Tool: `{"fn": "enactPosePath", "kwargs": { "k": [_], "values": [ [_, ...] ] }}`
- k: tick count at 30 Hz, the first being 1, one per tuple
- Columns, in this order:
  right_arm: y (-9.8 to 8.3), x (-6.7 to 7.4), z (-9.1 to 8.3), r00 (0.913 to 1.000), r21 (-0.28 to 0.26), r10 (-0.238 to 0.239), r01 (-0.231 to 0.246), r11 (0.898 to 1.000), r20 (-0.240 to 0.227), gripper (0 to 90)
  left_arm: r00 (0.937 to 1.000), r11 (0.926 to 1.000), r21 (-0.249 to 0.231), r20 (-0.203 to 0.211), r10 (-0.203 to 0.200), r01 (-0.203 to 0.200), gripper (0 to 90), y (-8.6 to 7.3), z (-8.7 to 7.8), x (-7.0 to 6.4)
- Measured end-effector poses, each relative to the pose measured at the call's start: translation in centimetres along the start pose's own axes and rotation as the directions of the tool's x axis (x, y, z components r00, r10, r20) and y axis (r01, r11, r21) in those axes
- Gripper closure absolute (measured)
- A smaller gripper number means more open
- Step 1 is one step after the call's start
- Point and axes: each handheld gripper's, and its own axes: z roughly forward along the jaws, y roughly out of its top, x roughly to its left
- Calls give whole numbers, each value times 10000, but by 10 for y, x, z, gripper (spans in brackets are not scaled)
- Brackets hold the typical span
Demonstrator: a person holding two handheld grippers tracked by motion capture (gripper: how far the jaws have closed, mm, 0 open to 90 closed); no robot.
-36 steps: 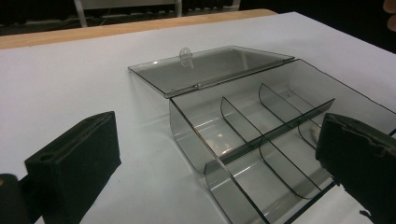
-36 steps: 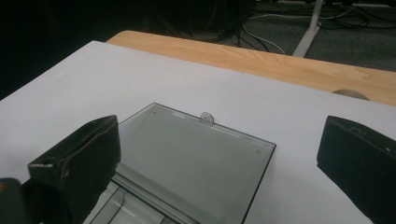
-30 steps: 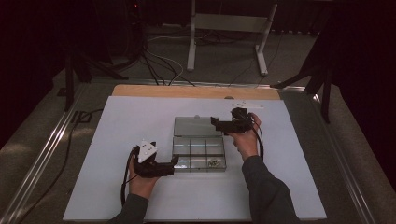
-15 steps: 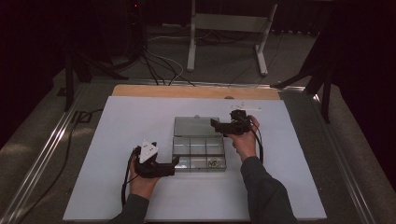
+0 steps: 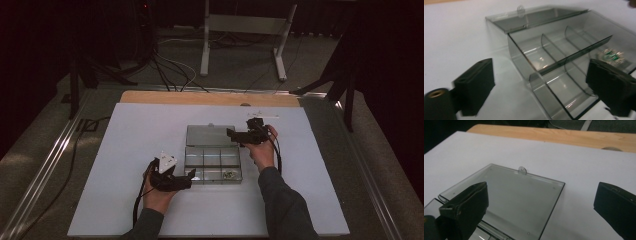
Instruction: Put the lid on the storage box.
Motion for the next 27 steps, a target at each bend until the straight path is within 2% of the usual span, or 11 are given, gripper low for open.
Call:
{"fn": "enactPosePath", "kwargs": {
  "k": [2, 4, 5, 6, 9, 15, 24, 25, 27],
  "values": [
    [-1, 0, 1, 10000, 134, -13, 13, 9999, 8, 0, 9999, 9998, 175, 73, -85, 84, 199, -1, 3, 0],
    [-1, 0, 2, 10000, 193, 0, 0, 9998, -10, 0, 10000, 9997, 237, -13, -5, 6, 302, -2, 3, -1],
    [-2, 0, 3, 10000, 275, 46, -45, 9996, -40, 0, 9999, 9997, 238, 39, 106, -107, 302, -2, 3, -2],
    [-3, -1, 4, 9998, 382, 152, -146, 9992, -163, 0, 9999, 9996, 234, 42, 162, -163, 430, -2, 3, -2],
    [-5, 0, 8, 9995, 611, 182, -167, 9980, -249, 0, 9997, 9987, 432, 9, 257, -257, 543, -3, 4, -4],
    [-8, 1, 13, 9984, 950, 413, -374, 9948, -387, 0, 9989, 9957, 800, 39, 462, -464, 603, -5, 9, -7],
    [-12, 0, 18, 9959, 1345, 663, -576, 9892, -612, 0, 9996, 9958, 865, -3, 286, -284, 632, -6, 10, -7],
    [-12, 0, 20, 9927, 1511, 960, -841, 9849, -732, 0, 9996, 9957, 885, -1, 287, -286, 635, -6, 10, -7],
    [-13, 0, 23, 9886, 1760, 1264, -1104, 9782, -821, 0, 9996, 9955, 905, -18, 299, -296, 636, -5, 10, -8]
  ]
}}
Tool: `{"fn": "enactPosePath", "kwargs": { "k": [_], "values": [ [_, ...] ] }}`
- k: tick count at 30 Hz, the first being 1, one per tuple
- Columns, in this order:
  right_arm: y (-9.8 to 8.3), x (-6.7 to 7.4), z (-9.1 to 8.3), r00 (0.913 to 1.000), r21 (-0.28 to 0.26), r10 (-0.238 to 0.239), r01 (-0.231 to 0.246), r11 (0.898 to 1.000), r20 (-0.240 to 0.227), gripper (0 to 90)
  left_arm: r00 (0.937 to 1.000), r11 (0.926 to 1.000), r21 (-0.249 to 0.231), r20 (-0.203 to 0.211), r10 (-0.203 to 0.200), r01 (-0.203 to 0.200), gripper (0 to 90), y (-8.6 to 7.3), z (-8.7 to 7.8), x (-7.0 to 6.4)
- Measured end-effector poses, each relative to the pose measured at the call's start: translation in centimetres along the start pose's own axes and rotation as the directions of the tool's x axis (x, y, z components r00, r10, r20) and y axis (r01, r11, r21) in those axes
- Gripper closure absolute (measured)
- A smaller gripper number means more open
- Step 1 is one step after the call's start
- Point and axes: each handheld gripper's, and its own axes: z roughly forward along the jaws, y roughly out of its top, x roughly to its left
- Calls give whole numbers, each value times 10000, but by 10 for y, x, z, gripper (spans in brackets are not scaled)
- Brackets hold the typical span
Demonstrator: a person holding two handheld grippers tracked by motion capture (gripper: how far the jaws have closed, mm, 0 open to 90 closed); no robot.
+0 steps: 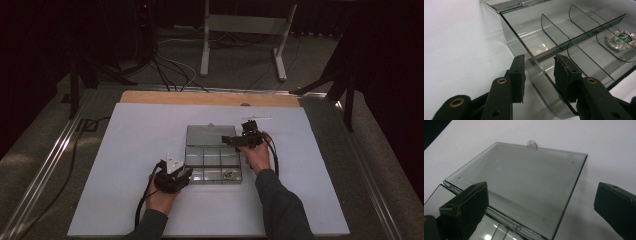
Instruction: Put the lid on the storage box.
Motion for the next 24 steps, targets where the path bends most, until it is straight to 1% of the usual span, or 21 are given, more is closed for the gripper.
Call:
{"fn": "enactPosePath", "kwargs": {
  "k": [1, 2, 3, 6, 8, 10, 12, 16, 17, 18, 23, 24],
  "values": [
    [0, 0, 2, 9999, 95, 100, -99, 9999, -81, 0, 10000, 10000, 8, -4, 3, -3, 636, 0, 0, 0],
    [-1, -1, 3, 9998, 204, 167, -164, 9997, -131, 17, 10000, 10000, 18, -1, 21, -21, 636, 0, 0, 0],
    [-1, -1, 4, 9997, 276, 161, -156, 9995, -157, 51, 10000, 10000, 35, -4, 44, -44, 636, 0, 0, 0],
    [-2, -2, 6, 9985, 474, 358, -338, 9983, -417, 89, 10000, 10000, 64, -11, 76, -76, 636, 1, 0, 0],
    [-2, -2, 8, 9978, 588, 414, -382, 9975, -525, 145, 10000, 9999, 64, -10, 81, -81, 636, 1, 0, 0],
    [-2, -2, 8, 9980, 678, 495, -468, 9966, -388, 165, 10000, 9999, 65, -9, 99, -99, 636, 1, 0, 0],
    [-2, -4, 9, 9976, 852, 591, -557, 9948, -374, 188, 9999, 9999, 53, -2, 107, -107, 636, 1, 0, 0],
    [-3, -5, 11, 9962, 995, 762, -716, 9925, -427, 186, 9999, 9999, 52, -12, 114, -114, 638, 1, 0, 0],
    [-2, -7, 14, 9924, 1116, 1028, -948, 9892, -678, 194, 9999, 9999, 51, -16, 116, -115, 639, 1, 0, 0],
    [-2, -7, 14, 9900, 1189, 1165, -1067, 9872, -790, 202, 9999, 9999, 54, -17, 115, -115, 639, 1, 0, 0],
    [-2, -9, 15, 9872, 1300, 1282, -1154, 9848, -950, 221, 9999, 9999, 66, -15, 129, -129, 639, 1, 0, 0],
    [-2, -11, 15, 9850, 1332, 1379, -1236, 9833, -1038, 239, 9999, 9999, 67, -14, 128, -128, 639, 1, 0, 0]
  ]
}}
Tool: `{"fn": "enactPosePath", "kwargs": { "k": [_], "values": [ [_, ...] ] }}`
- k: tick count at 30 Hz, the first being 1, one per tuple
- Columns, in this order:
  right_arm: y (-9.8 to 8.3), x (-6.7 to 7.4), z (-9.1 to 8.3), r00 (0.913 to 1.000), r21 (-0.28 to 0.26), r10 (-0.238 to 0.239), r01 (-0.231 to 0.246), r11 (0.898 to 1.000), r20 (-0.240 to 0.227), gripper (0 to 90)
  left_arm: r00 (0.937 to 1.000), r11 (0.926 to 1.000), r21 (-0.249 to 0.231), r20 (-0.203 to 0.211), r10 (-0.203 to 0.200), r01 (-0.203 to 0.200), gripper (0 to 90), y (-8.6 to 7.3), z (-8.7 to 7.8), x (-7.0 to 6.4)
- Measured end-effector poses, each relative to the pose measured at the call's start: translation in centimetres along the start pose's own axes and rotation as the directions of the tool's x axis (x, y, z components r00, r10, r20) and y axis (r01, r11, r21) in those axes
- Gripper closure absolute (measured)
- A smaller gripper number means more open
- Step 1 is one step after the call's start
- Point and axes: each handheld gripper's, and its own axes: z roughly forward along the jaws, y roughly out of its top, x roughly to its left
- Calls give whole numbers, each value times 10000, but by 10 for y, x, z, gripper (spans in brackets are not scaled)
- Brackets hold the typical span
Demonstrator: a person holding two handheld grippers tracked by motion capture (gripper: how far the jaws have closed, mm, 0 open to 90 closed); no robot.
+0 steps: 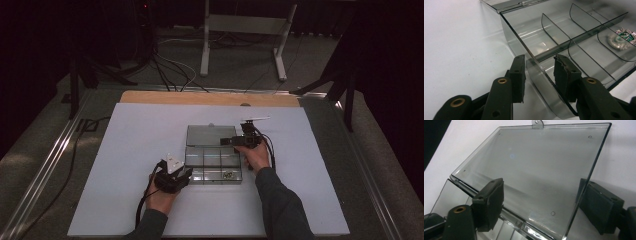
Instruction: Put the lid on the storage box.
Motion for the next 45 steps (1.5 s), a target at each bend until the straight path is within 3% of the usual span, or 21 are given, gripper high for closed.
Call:
{"fn": "enactPosePath", "kwargs": {
  "k": [7, 18, 34, 45],
  "values": [
    [0, -5, -4, 9989, -206, 455, -456, 9987, -63, 374, 10000, 10000, -2, -2, -4, 4, 640, 0, 0, 0],
    [2, -4, -19, 9999, -1074, 42, -28, 9942, 124, 561, 10000, 10000, -18, -12, 1, -1, 641, 0, 0, 0],
    [-1, 1, -38, 9926, -1707, -1196, 1211, 9779, 193, 699, 10000, 10000, -16, -37, 2, -2, 643, 0, 0, 0],
    [-6, 8, -47, 9755, -1904, -2127, 2197, 9568, 568, 723, 10000, 10000, -17, -74, 15, -15, 652, 0, 0, 0]
  ]
}}
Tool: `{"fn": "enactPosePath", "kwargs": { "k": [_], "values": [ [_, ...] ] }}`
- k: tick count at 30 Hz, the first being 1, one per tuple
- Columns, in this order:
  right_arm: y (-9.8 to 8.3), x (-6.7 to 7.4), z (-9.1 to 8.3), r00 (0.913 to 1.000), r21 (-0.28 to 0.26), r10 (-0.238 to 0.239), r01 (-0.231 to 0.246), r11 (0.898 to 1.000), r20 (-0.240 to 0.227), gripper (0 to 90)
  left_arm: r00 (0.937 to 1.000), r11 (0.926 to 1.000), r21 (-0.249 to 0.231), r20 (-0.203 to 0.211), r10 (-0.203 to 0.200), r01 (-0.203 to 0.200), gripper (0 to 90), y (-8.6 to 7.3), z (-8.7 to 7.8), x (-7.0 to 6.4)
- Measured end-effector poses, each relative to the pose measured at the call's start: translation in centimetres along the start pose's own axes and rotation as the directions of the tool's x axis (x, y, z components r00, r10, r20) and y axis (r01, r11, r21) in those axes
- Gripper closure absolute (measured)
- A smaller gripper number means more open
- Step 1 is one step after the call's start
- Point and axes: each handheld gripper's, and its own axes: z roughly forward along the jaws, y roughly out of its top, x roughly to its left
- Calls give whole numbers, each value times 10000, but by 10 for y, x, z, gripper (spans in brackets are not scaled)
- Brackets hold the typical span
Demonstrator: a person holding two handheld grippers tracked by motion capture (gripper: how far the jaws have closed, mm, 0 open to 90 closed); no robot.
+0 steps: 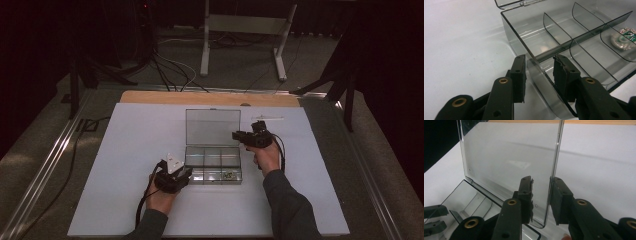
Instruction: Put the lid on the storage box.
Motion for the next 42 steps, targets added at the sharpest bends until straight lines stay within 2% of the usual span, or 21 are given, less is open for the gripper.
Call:
{"fn": "enactPosePath", "kwargs": {
  "k": [3, 8, 13, 17, 32, 42],
  "values": [
    [-1, 1, -1, 9999, -13, -100, 100, 9999, 14, 723, 10000, 10000, -8, -7, 5, -5, 652, 0, 0, 0],
    [-2, 4, -3, 9984, -46, -542, 543, 9985, 174, 723, 10000, 10000, -3, -38, -8, 8, 653, 0, 0, -1],
    [-2, 9, -4, 9920, -39, -1145, 1149, 9934, 526, 718, 10000, 10000, 24, -60, -40, 41, 655, 0, 0, -1],
    [-3, 12, -5, 9878, -37, -1407, 1412, 9900, 665, 717, 9999, 10000, 38, -78, -66, 67, 655, 0, 0, -1],
    [-4, 20, -5, 9719, -96, -2057, 2082, 9780, 1145, 710, 9996, 9997, 76, -173, -219, 220, 655, 0, -1, -3],
    [-6, 21, -7, 9682, -94, -2211, 2237, 9746, 1170, 710, 9995, 9997, 63, -204, -246, 248, 656, 0, -1, -4]
  ]
}}
